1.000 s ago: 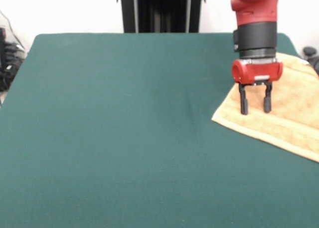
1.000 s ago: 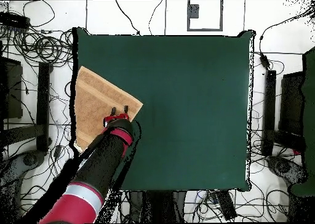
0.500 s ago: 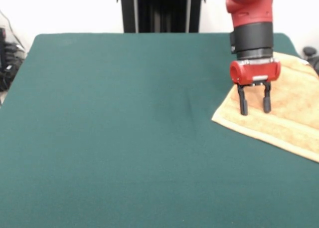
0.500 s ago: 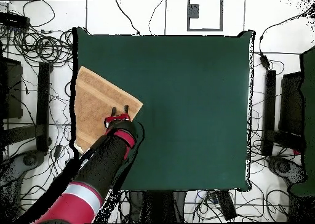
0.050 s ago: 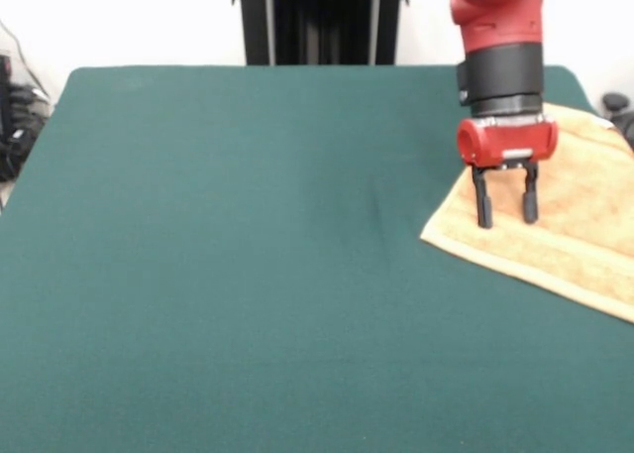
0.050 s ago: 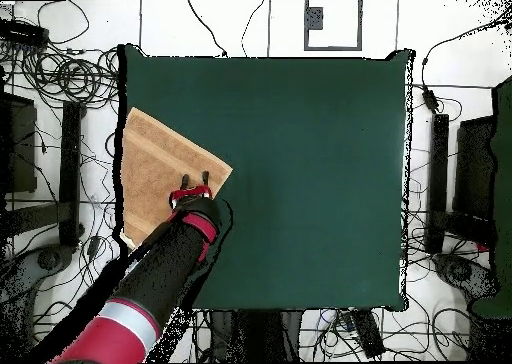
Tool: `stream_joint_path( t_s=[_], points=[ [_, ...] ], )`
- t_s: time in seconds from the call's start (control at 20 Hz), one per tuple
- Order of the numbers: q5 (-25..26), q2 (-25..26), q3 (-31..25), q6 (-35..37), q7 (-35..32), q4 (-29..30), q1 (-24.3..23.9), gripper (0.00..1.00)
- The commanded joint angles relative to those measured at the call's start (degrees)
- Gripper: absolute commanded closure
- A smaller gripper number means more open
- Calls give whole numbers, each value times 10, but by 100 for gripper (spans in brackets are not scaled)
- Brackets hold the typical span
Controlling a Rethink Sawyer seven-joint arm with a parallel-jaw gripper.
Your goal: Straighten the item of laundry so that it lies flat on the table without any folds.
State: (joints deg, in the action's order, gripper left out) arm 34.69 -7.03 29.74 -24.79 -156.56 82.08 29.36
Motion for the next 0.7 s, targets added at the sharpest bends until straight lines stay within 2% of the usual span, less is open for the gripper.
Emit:
stream_joint_path(
  t_s=[0.05, 0.35, 0.7],
  points=[
    [-15, 74, 25, 102, 20, 63, 27, 0],
    [-52, 75, 61, 178, 1, 68, 74, 0],
    [-65, 79, 86, 196, -19, 75, 90, 0]
  ],
)
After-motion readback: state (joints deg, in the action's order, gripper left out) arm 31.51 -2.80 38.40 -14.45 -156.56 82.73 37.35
